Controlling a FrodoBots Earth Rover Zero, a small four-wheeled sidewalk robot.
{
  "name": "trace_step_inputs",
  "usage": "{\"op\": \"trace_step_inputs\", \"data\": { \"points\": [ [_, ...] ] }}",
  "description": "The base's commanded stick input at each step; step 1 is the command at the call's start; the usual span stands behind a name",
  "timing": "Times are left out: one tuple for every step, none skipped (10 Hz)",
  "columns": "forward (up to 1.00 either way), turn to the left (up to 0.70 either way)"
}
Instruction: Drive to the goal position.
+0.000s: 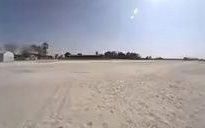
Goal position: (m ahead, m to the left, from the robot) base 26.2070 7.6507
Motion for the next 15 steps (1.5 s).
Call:
{"op": "trace_step_inputs", "data": {
  "points": [
    [0.45,0.00],
    [0.45,0.00],
    [0.45,0.00],
    [0.45,0.00],
    [0.45,0.00],
    [0.45,0.00],
    [0.45,0.00],
    [0.45,0.00],
    [0.45,0.00],
    [0.45,0.00],
    [0.45,0.00],
    [0.45,0.27],
    [0.45,0.18],
    [0.45,0.09],
    [0.45,0.00]
  ]
}}
